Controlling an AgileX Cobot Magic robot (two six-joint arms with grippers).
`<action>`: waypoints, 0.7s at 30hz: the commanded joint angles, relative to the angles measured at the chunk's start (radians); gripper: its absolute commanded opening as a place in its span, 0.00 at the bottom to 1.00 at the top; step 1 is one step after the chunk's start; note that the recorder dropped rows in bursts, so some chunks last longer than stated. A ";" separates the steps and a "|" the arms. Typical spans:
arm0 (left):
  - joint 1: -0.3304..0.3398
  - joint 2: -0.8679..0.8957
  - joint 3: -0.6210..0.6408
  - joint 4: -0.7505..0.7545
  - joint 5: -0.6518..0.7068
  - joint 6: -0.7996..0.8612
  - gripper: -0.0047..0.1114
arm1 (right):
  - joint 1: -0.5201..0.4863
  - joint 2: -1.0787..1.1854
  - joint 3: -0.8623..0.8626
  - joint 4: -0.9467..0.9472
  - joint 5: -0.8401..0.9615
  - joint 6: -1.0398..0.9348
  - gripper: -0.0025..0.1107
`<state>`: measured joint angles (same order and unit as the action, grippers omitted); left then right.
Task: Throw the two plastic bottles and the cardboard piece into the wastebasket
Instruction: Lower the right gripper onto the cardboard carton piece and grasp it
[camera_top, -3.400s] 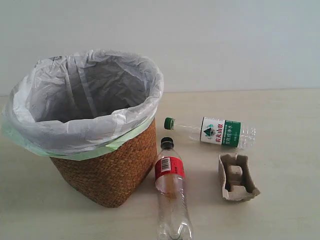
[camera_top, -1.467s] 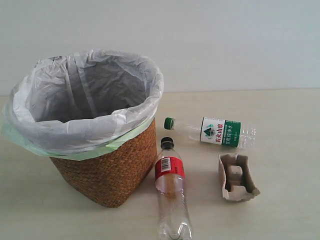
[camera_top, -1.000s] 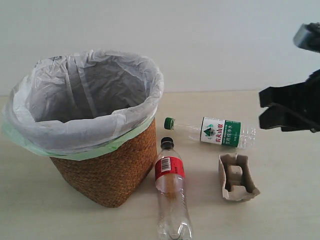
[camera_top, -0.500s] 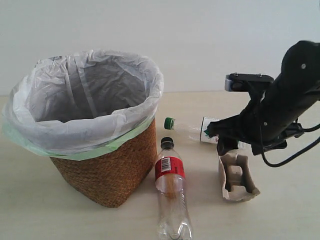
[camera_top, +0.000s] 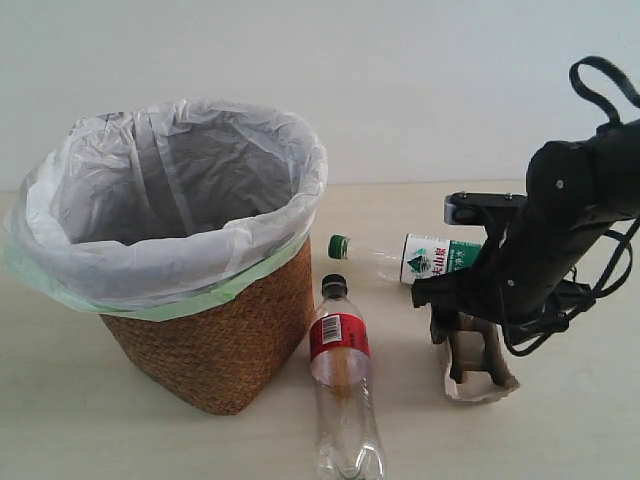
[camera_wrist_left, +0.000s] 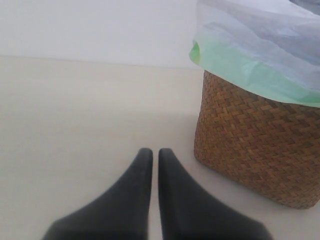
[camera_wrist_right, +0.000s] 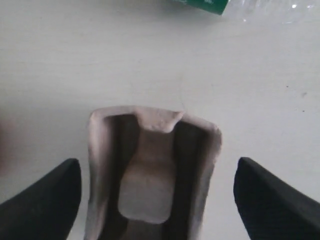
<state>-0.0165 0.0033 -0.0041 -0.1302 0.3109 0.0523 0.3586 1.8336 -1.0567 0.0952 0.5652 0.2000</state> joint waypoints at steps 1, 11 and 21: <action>0.001 -0.003 0.004 0.003 -0.001 -0.008 0.07 | 0.035 0.057 -0.007 0.004 -0.052 0.003 0.68; 0.001 -0.003 0.004 0.003 -0.001 -0.008 0.07 | 0.068 0.126 -0.007 -0.084 -0.060 0.033 0.46; 0.001 -0.003 0.004 0.003 -0.001 -0.008 0.07 | 0.068 0.060 -0.068 -0.084 0.095 0.008 0.02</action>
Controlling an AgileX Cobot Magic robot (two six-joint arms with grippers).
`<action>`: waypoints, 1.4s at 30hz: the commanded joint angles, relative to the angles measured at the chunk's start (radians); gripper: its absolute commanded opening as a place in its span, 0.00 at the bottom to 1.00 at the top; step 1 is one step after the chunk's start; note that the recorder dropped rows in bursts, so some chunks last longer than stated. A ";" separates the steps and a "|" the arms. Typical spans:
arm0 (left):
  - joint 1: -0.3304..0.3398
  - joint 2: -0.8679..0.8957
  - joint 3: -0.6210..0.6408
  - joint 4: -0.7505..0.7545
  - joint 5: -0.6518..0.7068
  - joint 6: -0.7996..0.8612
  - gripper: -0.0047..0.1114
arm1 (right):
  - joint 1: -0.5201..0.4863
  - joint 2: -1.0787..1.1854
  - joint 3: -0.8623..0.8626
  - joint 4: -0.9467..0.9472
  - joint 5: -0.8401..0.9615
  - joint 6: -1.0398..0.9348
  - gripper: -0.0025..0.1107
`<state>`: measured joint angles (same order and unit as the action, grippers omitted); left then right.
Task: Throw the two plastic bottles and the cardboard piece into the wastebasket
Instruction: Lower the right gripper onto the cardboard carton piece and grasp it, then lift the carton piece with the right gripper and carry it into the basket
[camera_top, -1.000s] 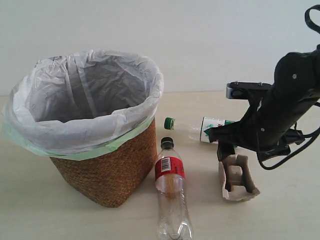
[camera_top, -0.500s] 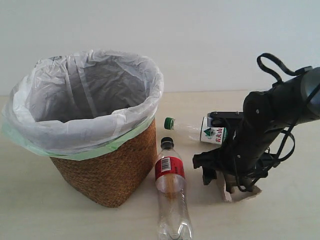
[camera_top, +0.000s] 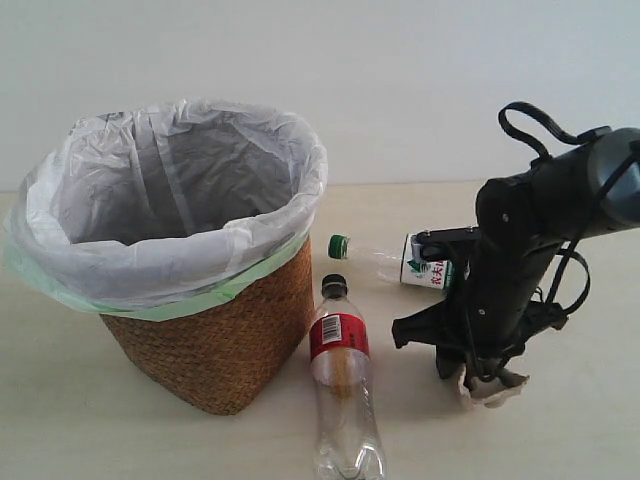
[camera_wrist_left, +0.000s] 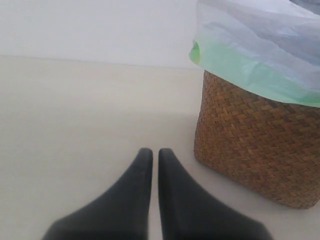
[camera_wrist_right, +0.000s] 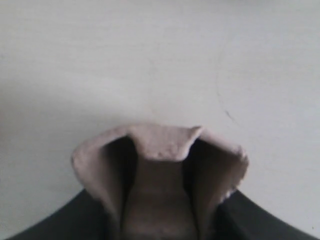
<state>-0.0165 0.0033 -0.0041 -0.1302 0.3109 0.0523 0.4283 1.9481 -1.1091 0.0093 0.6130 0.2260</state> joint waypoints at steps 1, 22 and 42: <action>0.001 -0.003 0.004 0.003 -0.001 -0.008 0.07 | -0.001 -0.079 -0.016 0.002 0.047 -0.025 0.02; 0.001 -0.003 0.004 0.003 -0.001 -0.008 0.07 | -0.377 -0.546 -0.016 -0.275 0.304 0.007 0.02; 0.001 -0.003 0.004 0.003 -0.001 -0.008 0.07 | -0.169 -0.432 -0.168 0.149 0.137 -0.165 0.07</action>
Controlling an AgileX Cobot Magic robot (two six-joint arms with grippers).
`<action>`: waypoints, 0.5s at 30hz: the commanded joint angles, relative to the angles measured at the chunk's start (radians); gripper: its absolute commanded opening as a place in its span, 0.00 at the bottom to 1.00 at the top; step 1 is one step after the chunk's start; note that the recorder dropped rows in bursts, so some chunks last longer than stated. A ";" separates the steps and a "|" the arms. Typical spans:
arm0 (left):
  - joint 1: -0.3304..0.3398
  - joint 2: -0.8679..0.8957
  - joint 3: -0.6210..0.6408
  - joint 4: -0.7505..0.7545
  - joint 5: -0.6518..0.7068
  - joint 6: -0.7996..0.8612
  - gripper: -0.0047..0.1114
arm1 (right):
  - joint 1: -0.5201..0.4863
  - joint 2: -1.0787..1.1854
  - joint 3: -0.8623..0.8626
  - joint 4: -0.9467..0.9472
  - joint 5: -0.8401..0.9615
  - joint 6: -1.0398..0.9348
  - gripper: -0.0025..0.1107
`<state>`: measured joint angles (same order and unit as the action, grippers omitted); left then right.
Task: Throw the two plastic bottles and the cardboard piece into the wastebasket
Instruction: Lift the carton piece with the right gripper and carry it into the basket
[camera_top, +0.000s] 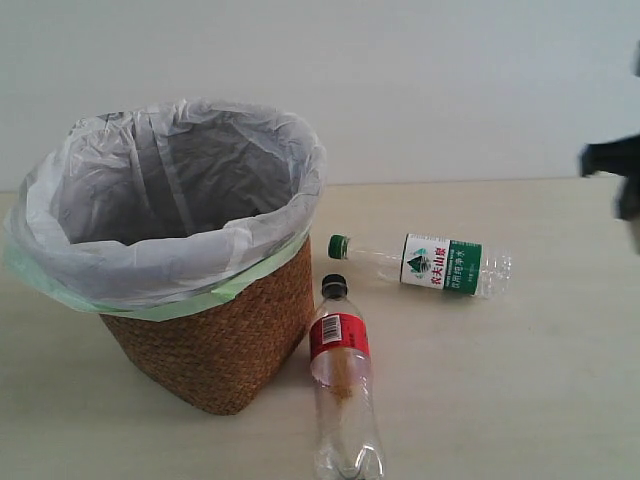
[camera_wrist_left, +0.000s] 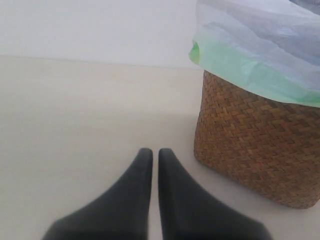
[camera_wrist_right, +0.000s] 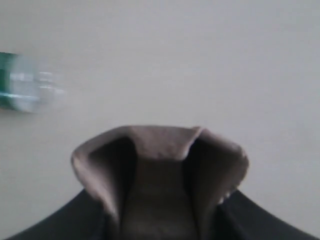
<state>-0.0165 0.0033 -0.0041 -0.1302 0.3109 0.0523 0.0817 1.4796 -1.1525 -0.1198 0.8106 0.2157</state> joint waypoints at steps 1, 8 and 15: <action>0.001 -0.003 0.004 0.003 -0.001 -0.008 0.07 | 0.222 0.056 -0.193 0.368 -0.046 -0.195 0.13; 0.001 -0.003 0.004 0.003 -0.001 -0.008 0.07 | 0.479 0.176 -0.624 0.493 0.010 -0.116 0.74; 0.001 -0.003 0.004 0.003 -0.001 -0.008 0.07 | 0.399 0.183 -0.642 0.102 0.281 0.015 0.64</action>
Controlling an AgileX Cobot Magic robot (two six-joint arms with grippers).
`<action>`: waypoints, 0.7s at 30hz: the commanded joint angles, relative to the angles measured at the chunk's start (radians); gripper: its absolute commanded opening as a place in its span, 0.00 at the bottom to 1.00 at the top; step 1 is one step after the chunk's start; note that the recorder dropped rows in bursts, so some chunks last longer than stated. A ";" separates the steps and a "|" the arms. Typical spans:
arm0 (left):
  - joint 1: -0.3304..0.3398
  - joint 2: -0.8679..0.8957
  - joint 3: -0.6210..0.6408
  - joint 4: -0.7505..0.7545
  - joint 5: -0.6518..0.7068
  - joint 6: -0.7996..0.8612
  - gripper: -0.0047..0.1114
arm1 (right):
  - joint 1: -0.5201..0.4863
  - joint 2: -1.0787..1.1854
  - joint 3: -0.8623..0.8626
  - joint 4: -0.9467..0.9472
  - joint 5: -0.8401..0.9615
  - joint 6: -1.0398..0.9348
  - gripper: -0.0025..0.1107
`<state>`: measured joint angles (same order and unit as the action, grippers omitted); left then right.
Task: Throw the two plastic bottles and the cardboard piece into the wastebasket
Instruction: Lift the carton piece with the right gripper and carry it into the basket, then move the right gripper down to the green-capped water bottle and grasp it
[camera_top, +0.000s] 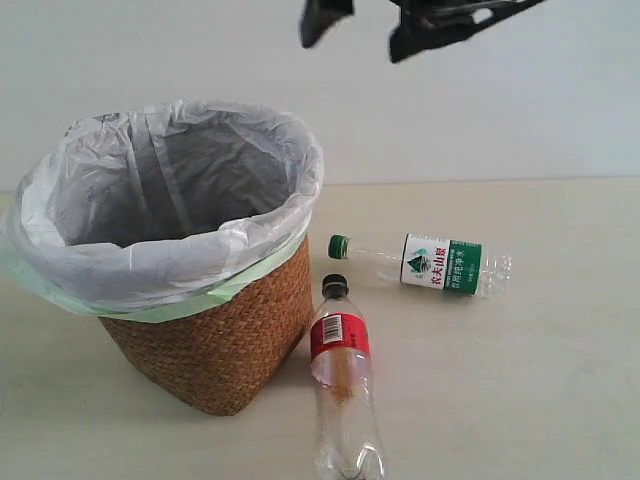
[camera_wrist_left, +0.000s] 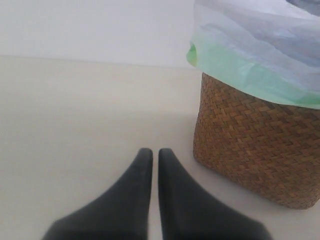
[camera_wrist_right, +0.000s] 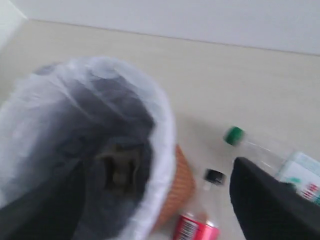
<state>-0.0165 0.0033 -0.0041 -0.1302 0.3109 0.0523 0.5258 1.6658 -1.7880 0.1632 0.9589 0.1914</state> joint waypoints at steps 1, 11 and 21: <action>0.001 -0.003 0.004 0.003 -0.001 -0.008 0.07 | -0.065 -0.003 -0.005 -0.240 0.178 0.031 0.64; 0.001 -0.003 0.004 0.003 -0.001 -0.008 0.07 | -0.136 0.115 -0.003 -0.385 0.262 -0.299 0.64; 0.001 -0.003 0.004 0.003 -0.001 -0.008 0.07 | -0.136 0.273 -0.003 -0.345 0.202 -0.519 0.64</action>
<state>-0.0165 0.0033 -0.0041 -0.1302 0.3109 0.0523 0.3952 1.9033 -1.7903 -0.1917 1.1855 -0.2721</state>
